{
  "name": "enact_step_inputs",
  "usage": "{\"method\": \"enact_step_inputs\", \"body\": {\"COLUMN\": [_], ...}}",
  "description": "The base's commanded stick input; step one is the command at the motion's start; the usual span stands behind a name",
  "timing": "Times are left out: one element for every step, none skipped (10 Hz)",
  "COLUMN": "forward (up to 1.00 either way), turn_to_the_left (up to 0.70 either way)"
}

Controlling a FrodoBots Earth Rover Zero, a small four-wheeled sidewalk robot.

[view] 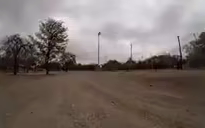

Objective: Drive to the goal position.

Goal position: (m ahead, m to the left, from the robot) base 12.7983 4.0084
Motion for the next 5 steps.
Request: {"method": "enact_step_inputs", "body": {"forward": [0.7,0.7,0.7,0.7,0.7], "turn_to_the_left": [-0.01,-0.01,0.01,0.02,0.25]}}
